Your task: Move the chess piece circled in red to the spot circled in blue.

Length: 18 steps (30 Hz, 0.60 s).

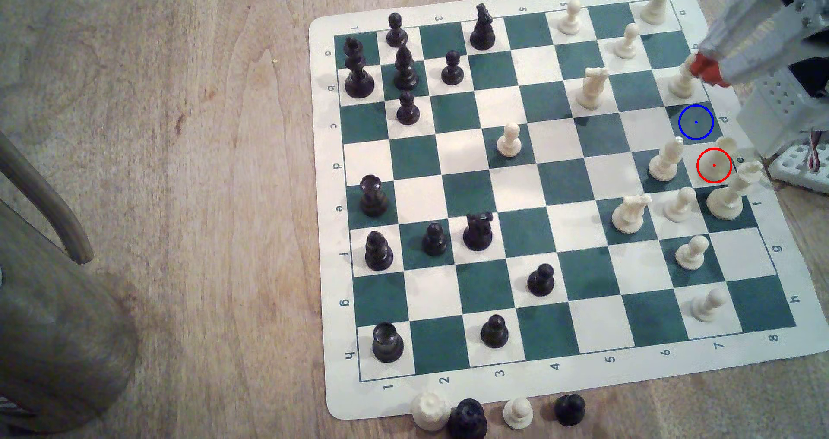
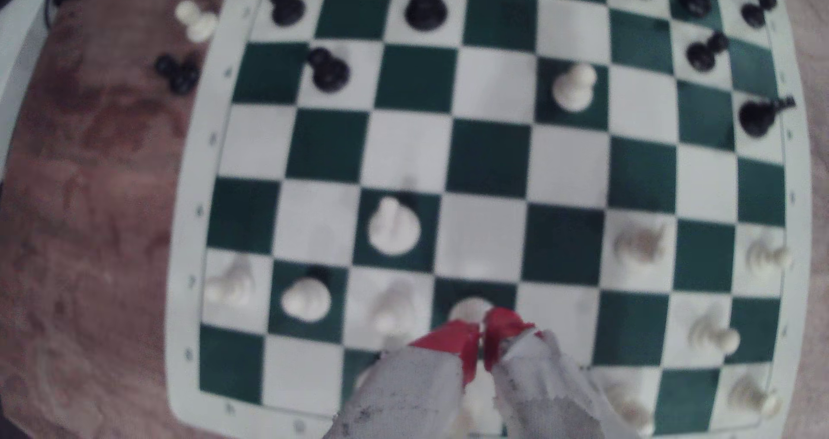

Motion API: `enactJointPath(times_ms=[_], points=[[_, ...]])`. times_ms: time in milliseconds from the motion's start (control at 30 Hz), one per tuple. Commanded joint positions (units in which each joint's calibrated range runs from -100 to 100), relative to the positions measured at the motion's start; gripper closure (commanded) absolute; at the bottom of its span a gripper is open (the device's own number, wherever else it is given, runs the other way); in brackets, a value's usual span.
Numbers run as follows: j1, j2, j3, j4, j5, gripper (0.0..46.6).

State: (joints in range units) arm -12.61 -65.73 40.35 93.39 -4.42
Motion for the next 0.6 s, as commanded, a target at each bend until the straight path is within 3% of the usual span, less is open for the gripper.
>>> enactJointPath(times_ms=[0, 267, 433, 567], points=[[-0.6, 1.6, -1.2, 1.8, 0.6, 45.7], [-0.7, 3.3, 2.2, 3.8, 1.7, 41.5], [0.3, 3.0, 8.2, 2.0, 2.6, 36.1], [3.0, 3.6, 10.7, -0.3, 3.8, 35.9]])
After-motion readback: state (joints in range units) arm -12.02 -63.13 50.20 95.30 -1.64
